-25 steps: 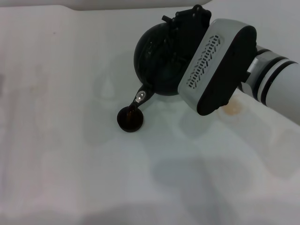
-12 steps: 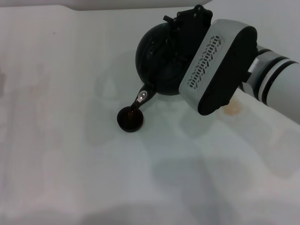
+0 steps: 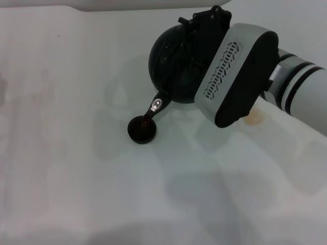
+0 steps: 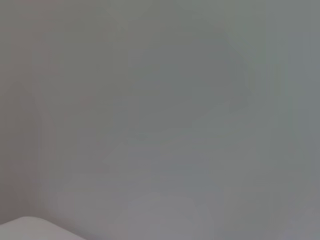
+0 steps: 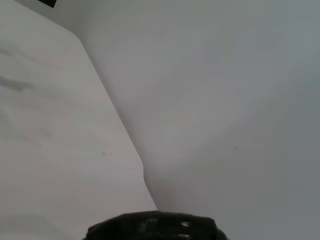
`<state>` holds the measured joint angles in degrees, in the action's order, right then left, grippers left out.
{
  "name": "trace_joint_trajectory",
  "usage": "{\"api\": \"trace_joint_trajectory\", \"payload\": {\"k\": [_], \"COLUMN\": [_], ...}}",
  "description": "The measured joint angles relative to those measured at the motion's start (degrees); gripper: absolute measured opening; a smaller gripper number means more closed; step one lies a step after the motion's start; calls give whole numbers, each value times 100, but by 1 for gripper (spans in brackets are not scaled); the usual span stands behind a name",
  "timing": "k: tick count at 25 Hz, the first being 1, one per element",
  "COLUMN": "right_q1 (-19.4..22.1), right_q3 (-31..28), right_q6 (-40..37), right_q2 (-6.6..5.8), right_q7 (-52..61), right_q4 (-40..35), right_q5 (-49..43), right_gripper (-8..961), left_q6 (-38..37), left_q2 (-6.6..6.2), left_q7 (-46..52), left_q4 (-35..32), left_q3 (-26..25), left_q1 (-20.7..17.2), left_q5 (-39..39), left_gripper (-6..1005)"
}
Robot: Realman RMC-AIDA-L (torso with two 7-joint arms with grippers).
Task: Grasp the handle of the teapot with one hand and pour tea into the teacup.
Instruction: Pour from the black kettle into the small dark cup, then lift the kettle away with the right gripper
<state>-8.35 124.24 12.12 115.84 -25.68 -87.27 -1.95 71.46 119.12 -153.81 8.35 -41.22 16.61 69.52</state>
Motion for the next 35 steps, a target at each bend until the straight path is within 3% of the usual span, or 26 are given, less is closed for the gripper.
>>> {"api": "trace_joint_trajectory", "payload": {"k": [35], "right_q1": [88], "right_q3": [-21], "right_q6": [296], "right_q2": [-7], "right_q7": [1257], "right_q4": [-176], "right_q5": [70], "right_gripper": [111], "left_q6": [8], "left_q2": [-13], "left_q7": [0], "left_q4": [8], "left_q3": [0], "left_q1": [-29], "left_q5": [0], "left_gripper": [887]}}
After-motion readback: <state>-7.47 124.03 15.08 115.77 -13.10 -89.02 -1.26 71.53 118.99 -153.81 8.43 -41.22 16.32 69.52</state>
